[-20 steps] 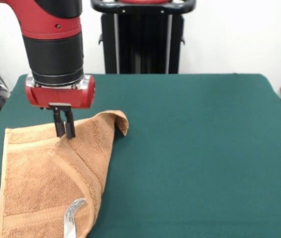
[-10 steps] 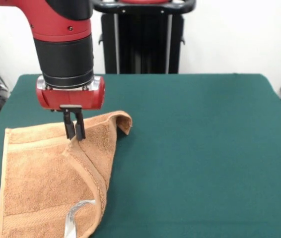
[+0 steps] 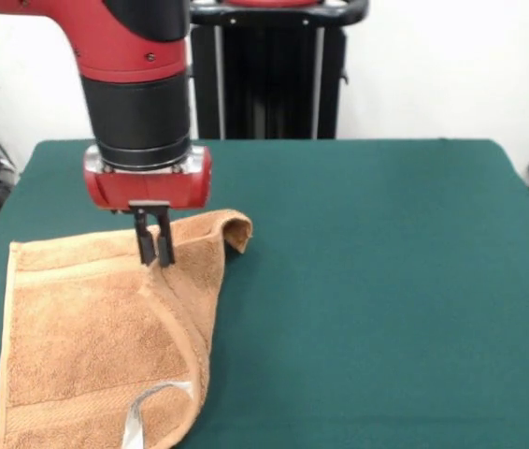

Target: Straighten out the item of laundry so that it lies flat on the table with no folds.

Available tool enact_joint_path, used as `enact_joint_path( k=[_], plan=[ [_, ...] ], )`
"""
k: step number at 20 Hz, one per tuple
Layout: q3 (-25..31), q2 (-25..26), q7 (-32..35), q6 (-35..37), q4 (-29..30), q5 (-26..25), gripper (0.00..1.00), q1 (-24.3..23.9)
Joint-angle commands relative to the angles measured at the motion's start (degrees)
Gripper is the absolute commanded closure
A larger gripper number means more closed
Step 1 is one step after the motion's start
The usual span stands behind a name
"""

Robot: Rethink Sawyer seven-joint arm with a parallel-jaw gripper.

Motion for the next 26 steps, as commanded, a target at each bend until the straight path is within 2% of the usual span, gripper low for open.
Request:
enact_joint_path(
  k=[1, 6, 11, 16, 22, 26],
  plan=[
    [1.34, 3.91, -0.25, 0.2, 0.51, -5.41, 1.0, 7.67],
    [-2.93, 7.59, 7.55, -3.59, -3.95, -6.15, 1.0, 13.3],
    [-5.57, 10.42, 11.09, -5.31, -7.71, -5.6, 1.0, 16.51],
    [-6.73, 10.81, 11.12, -5.75, -8.13, -4.78, 1.0, 17.34],
    [-5.41, 7.97, 6.75, -4.08, -4.62, -3.1, 1.0, 14.91],
    [-5.19, 7.33, 6.25, -4.04, -3.69, -3.0, 1.0, 14.36]
  ],
)
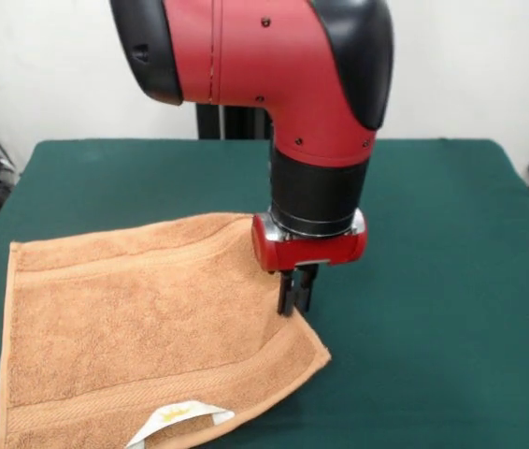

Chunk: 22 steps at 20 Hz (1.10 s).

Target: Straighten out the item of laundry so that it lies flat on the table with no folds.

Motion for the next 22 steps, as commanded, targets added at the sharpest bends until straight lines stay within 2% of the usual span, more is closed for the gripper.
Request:
enact_joint_path(
  k=[1, 8, 10, 22],
  plan=[
    [-0.14, -0.48, 6.65, -2.29, 2.47, 0.58, 1.0, -1.02],
    [-0.21, -1.09, 6.75, -2.42, 3.11, 0.74, 1.0, -1.01],
    [0.75, -2.39, 5.26, -2.39, 4.73, 1.23, 1.0, -2.37],
    [10.6, -9.55, -13.73, 4.66, 12.05, 3.25, 1.0, -20.02]
  ],
)
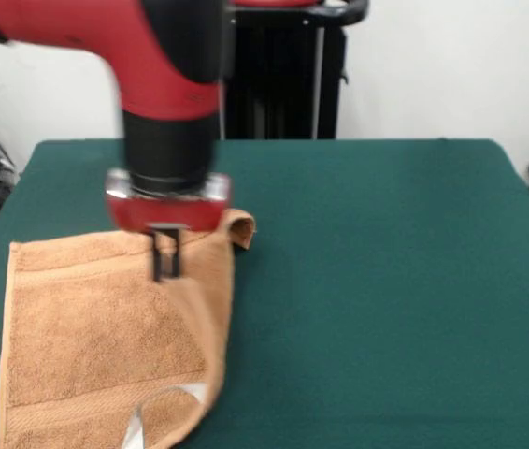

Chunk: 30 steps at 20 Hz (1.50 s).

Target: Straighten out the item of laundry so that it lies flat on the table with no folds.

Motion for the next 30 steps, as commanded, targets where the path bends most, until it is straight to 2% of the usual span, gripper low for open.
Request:
enact_joint_path(
  k=[1, 4, 8, 17, 30],
  plan=[
    [10.14, -4.38, -15.73, 6.06, 7.9, 1.29, 1.0, -8.91],
    [12.52, -4.15, -20.45, 10.83, 5.98, 0.69, 1.0, -12.87],
    [14.6, -3.01, -21.73, 13.57, 3.79, -0.74, 1.0, -15.12],
    [16.22, -3.63, -17.8, 11.95, 5.54, -3.45, 1.0, -15.3],
    [17.69, -3.82, -15.85, 12.5, 5.93, -4.95, 1.0, -15.68]
  ],
)
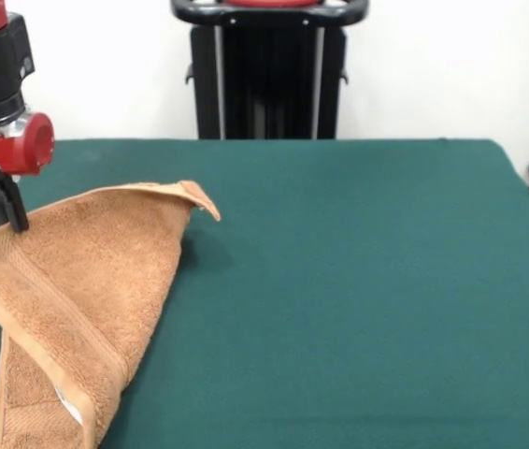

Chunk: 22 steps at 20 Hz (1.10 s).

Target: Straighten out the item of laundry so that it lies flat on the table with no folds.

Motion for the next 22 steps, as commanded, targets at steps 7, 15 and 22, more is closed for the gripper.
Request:
enact_joint_path(
  k=[7, 15, 22],
  plan=[
    [7.92, -0.15, -15.7, 5.82, 5.07, -2.78, 1.0, 1.83],
    [3.49, 0.62, -6.65, 0.03, 3.71, -6.97, 1.0, 7.92],
    [-0.82, 2.8, 2.47, -3.07, 1.22, -9.35, 1.0, 14.56]
  ],
)
